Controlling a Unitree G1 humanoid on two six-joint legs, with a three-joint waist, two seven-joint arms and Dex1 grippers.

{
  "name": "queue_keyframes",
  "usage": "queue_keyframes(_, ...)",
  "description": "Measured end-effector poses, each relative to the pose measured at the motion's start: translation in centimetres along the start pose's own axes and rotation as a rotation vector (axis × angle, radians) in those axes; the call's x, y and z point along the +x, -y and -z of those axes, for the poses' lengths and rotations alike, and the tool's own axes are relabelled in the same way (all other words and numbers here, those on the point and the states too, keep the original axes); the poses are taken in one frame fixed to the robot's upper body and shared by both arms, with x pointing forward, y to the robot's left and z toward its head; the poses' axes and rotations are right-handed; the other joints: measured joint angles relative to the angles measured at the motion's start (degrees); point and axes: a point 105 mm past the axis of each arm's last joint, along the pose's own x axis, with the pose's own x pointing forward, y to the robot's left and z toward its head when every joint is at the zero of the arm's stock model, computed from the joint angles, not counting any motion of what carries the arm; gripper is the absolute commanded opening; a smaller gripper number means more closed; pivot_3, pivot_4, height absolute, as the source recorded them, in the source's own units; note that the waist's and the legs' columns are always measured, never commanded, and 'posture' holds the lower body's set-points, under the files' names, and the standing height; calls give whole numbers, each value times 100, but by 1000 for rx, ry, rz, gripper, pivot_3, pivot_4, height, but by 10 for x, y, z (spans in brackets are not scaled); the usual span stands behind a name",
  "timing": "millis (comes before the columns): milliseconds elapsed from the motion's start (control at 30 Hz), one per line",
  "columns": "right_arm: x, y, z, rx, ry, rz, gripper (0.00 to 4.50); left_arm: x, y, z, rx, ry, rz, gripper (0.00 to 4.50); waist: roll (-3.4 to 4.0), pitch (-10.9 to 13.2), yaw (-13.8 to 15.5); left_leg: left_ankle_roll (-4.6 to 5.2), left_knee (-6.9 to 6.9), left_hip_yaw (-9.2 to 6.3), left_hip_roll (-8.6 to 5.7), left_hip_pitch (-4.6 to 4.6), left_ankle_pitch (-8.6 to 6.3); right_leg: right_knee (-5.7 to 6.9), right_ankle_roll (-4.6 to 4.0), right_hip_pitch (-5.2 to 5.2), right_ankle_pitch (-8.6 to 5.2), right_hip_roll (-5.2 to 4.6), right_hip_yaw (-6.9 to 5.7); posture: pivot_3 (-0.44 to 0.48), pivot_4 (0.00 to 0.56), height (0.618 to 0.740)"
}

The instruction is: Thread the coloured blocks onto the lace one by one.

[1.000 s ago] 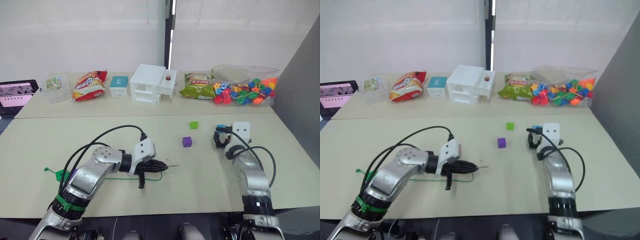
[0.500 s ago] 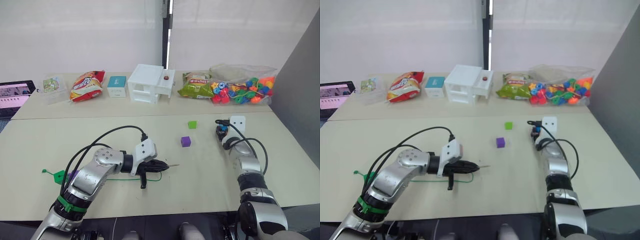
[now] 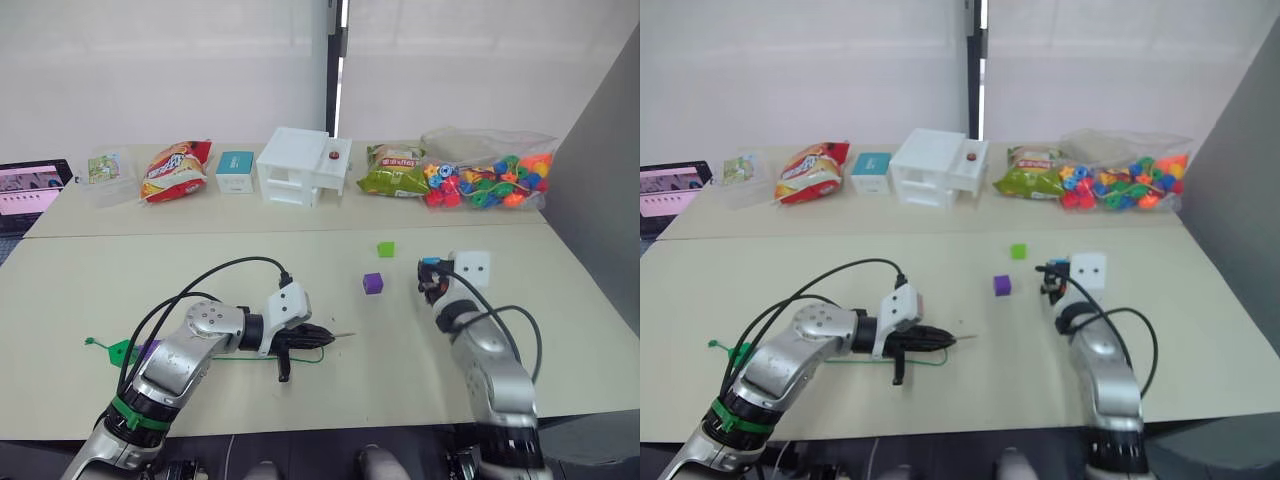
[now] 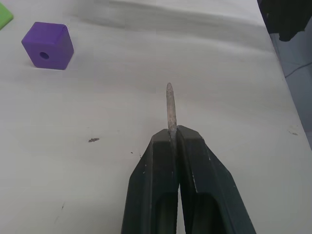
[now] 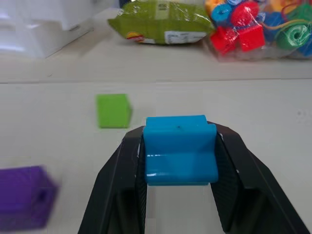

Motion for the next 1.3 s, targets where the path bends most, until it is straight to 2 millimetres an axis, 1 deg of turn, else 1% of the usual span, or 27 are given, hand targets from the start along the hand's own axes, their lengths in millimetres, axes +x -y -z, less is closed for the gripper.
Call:
queue_keyframes(67, -26, -22, -9, 12, -13, -43, 1193, 0, -2, -1, 3, 4, -2, 0, 0, 0, 20, 0, -3, -1, 0, 7, 0, -1, 0, 5, 0, 1, -1, 0, 150, 740)
queue_keyframes(100, -40, -34, -9, 13, -40, -75, 1193, 0, -3, 0, 2, 4, -2, 0, 0, 0, 37, 0, -2, -2, 1, 14, 0, -2, 0, 12, -1, 3, -2, 0, 150, 740)
queue_keyframes(133, -51, -44, -7, 24, -72, -109, 1193, 0, -4, 1, -3, 2, -2, 0, 0, 0, 39, 0, -2, -3, 1, 19, 0, -4, 1, 18, -1, 4, -3, 0, 150, 740)
queue_keyframes(200, -67, -61, 7, 47, -165, -166, 1193, 2, -3, 0, -4, 3, 6, 0, 0, 0, 49, 0, -2, -2, 1, 20, 0, -25, 2, 27, -2, 4, -3, 0, 150, 740)
queue_keyframes(267, -75, -64, 22, 41, -250, -177, 1193, 4, -2, -1, -5, 10, 14, 0, -1, 0, 60, -1, -1, 2, 0, 18, 1, -33, 2, 29, -2, 2, -2, 0, 150, 740)
queue_keyframes(333, -78, -62, 31, 21, -298, -171, 1193, 6, -1, -1, -9, 12, 20, 0, -1, 0, 66, -1, -2, 2, 0, 18, 1, -32, 2, 28, -2, 2, -3, 0, 150, 740)
queue_keyframes(433, -76, -60, 42, 20, -345, -154, 1193, 7, 0, -3, -5, 12, 28, 0, -1, 0, 62, -1, -4, 0, 2, 19, 1, -29, 2, 25, -2, 4, -3, 0, 150, 740)
queue_keyframes(533, -72, -66, 58, 30, -408, -167, 1193, 7, -1, -6, 3, 11, 30, 0, -1, 0, 44, -1, -4, 1, 2, 19, 1, -29, 2, 25, -2, 5, -3, 0, 150, 740)
queue_keyframes(733, -66, -69, 59, 47, -404, -167, 1193, 5, -1, -4, -2, -3, 33, 0, -5, -3, 44, -1, -5, 0, 3, 26, 1, -29, 2, 30, -2, 6, -3, 0, 150, 740)
queue_keyframes(767, -65, -68, 58, 52, -397, -165, 2252, 5, -1, -4, -2, -3, 33, 0, -5, -3, 44, -1, -5, -1, 4, 26, 1, -28, 2, 30, -2, 6, -3, 0, 150, 740)
queue_keyframes(833, -65, -64, 60, 49, -405, -161, 2880, 5, -1, -5, -1, -3, 32, 0, -4, -2, 48, -1, -5, -1, 3, 21, 1, -28, 2, 25, -2, 6, -3, 0, 150, 740)
queue_keyframes(867, -64, -63, 58, 49, -398, -171, 3148, 5, -1, -5, -1, -3, 32, 0, -4, -2, 50, -1, -5, 0, 3, 20, 1, -29, 2, 26, -2, 5, -3, 0, 150, 740)
queue_keyframes(900, -63, -61, 54, 38, -382, -186, 3545, 5, -1, -5, -1, -3, 33, 0, -4, -2, 51, -1, -4, 0, 2, 19, 1, -29, 2, 26, -2, 5, -3, 0, 150, 740)
queue_keyframes(967, -61, -51, 37, -7, -326, -207, 4232, 5, 0, -5, 1, -2, 33, 0, -5, -2, 54, -1, -3, 0, 1, 18, 1, -30, 2, 27, -2, 3, -3, 0, 150, 740)
queue_keyframes(1000, -59, -47, 28, -14, -294, -231, 4454, 5, 0, -6, 2, 0, 33, 0, -5, -2, 57, -1, -3, 0, 1, 18, 1, -31, 3, 28, -2, 4, -4, 0, 150, 740)
queue_keyframes(1067, -58, -38, 12, -50, -251, -304, 4454, 5, 0, -7, 2, 4, 31, 0, -5, -2, 62, -1, -3, -1, 1, 18, 1, -32, 2, 31, -2, 4, -5, 0, 150, 740)
queue_keyframes(1100, -58, -33, 4, -67, -237, -367, 4454, 5, 0, -7, 2, 4, 29, 0, -6, -1, 64, -1, -3, -1, 1, 18, 1, -32, 3, 31, -2, 4, -5, 0, 150, 740)
queue_keyframes(1133, -58, -31, 0, -75, -232, -389, 4454, 5, 0, -7, 2, 4, 28, 0, -6, -2, 62, 0, -5, -1, 1, 19, 0, -33, 2, 32, -2, 4, -5, 0, 150, 740)
queue_keyframes(1233, -66, -34, -7, -125, -296, -687, 4454, 5, -1, -7, 2, 4, 18, 0, -5, 3, 60, 2, 0, 3, 1, 19, -1, -47, 2, 42, -2, 4, -5, 0, 150, 740)
queue_keyframes(1300, -71, -31, -11, -165, -343, -831, 4454, 5, -1, -7, 2, 5, 17, 0, -6, 3, 61, 5, -4, 1, 3, 19, -2, -60, 3, 45, -2, 7, -8, 0, 150, 740)
